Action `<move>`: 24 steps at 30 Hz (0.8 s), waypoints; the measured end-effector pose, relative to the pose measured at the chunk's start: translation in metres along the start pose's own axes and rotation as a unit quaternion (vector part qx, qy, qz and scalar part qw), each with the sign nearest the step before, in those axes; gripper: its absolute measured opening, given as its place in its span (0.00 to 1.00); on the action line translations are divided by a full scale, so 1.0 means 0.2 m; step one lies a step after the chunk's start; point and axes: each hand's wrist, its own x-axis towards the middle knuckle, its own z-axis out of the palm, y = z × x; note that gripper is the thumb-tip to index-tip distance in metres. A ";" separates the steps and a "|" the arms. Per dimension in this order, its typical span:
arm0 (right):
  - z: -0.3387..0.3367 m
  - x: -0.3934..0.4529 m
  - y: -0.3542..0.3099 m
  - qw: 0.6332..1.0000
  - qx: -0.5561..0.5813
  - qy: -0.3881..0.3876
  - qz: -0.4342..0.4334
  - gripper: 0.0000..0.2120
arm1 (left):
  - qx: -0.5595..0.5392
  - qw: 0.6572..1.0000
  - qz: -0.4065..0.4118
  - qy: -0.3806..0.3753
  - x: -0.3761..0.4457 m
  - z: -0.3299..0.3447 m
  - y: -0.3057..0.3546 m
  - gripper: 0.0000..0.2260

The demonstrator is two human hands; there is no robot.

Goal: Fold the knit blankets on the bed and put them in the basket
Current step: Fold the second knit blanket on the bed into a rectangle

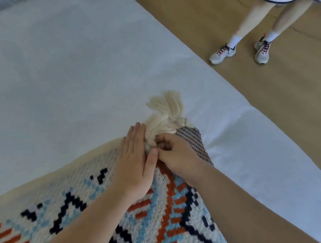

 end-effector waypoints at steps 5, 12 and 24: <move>-0.24 -0.01 -0.08 0.953 -0.062 0.278 -0.100 0.07 | 0.156 0.983 0.054 -0.080 0.11 0.09 0.07 0.31; -0.29 0.12 0.06 0.938 -0.299 0.174 0.001 0.21 | 0.244 0.960 0.034 -0.135 0.19 0.17 0.09 0.30; -0.33 0.14 0.03 0.968 -0.218 0.122 -0.034 0.06 | 0.216 0.970 0.051 -0.097 0.20 0.19 0.07 0.30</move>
